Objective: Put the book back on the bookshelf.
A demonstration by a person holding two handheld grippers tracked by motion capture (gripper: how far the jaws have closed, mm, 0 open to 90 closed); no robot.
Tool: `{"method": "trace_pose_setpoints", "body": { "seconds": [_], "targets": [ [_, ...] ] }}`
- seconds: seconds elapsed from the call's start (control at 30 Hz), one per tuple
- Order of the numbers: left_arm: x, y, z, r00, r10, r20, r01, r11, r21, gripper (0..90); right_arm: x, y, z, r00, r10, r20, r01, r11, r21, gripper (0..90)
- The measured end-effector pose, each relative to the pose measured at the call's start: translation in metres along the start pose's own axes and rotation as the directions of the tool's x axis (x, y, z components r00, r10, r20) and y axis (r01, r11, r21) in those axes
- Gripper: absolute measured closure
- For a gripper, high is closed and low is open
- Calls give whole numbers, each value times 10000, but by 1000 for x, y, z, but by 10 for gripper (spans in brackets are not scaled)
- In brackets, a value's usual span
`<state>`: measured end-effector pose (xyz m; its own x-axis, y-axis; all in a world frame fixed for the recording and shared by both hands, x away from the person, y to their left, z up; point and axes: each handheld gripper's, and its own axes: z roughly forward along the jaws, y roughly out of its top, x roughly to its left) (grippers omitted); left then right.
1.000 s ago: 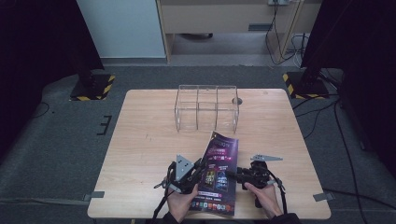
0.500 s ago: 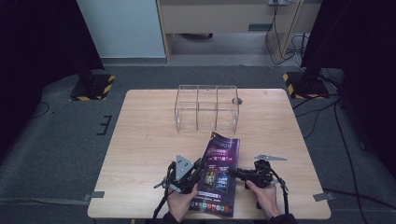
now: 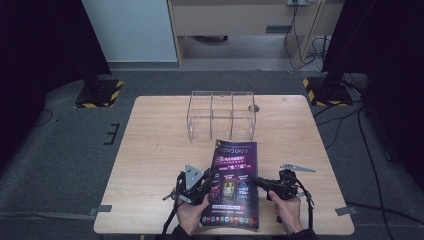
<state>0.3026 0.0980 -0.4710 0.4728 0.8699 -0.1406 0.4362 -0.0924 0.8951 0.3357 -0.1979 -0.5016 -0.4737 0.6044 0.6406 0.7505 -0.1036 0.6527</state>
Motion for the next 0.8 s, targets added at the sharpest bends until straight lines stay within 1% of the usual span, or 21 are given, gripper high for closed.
{"method": "trace_pose_setpoints", "body": {
  "seconds": [0.07, 0.13, 0.23, 0.33, 0.4, 0.43, 0.5, 0.6, 0.67, 0.7, 0.8],
  "targets": [
    [3, 0, 1, 10000, -65, 28, 65, 10000, 43, 805, 2, 3, -4, 10000, -60, -56, 59, 9999, -121, 845],
    [6, -1, 1, 9997, -164, 155, 164, 9999, 33, 784, 3, 5, -7, 9997, -206, -111, 203, 9995, -235, 846],
    [12, -2, 4, 9989, -376, 262, 372, 9992, 165, 745, 6, 9, -12, 9991, -395, -173, 388, 9986, -355, 847],
    [18, -5, 7, 9980, -525, 357, 514, 9982, 315, 677, 9, 12, -16, 9982, -527, -289, 514, 9977, -450, 848],
    [21, -6, 9, 9975, -557, 438, 543, 9980, 321, 633, 12, 15, -19, 9976, -603, -354, 584, 9969, -528, 848],
    [22, -7, 10, 9981, -460, 401, 446, 9984, 358, 616, 13, 16, -20, 9971, -661, -373, 640, 9965, -541, 848],
    [23, -9, 11, 9992, -350, 198, 341, 9985, 429, 591, 17, 19, -24, 9958, -811, -435, 783, 9949, -628, 848],
    [26, -9, 11, 9995, -314, -28, 315, 9989, 362, 526, 25, 23, -29, 9929, -1066, -531, 1025, 9919, -753, 848],
    [29, -9, 9, 9992, -323, -232, 330, 9990, 315, 465, 30, 25, -31, 9915, -1265, -313, 1238, 9894, -763, 848],
    [32, -8, 6, 9988, -255, -416, 267, 9992, 301, 444, 31, 26, -31, 9913, -1272, -324, 1244, 9891, -785, 848],
    [44, -8, 0, 9970, -240, -736, 272, 9987, 439, 390, 32, 30, -35, 9917, -1249, -308, 1213, 9876, -1000, 848]
  ]
}}
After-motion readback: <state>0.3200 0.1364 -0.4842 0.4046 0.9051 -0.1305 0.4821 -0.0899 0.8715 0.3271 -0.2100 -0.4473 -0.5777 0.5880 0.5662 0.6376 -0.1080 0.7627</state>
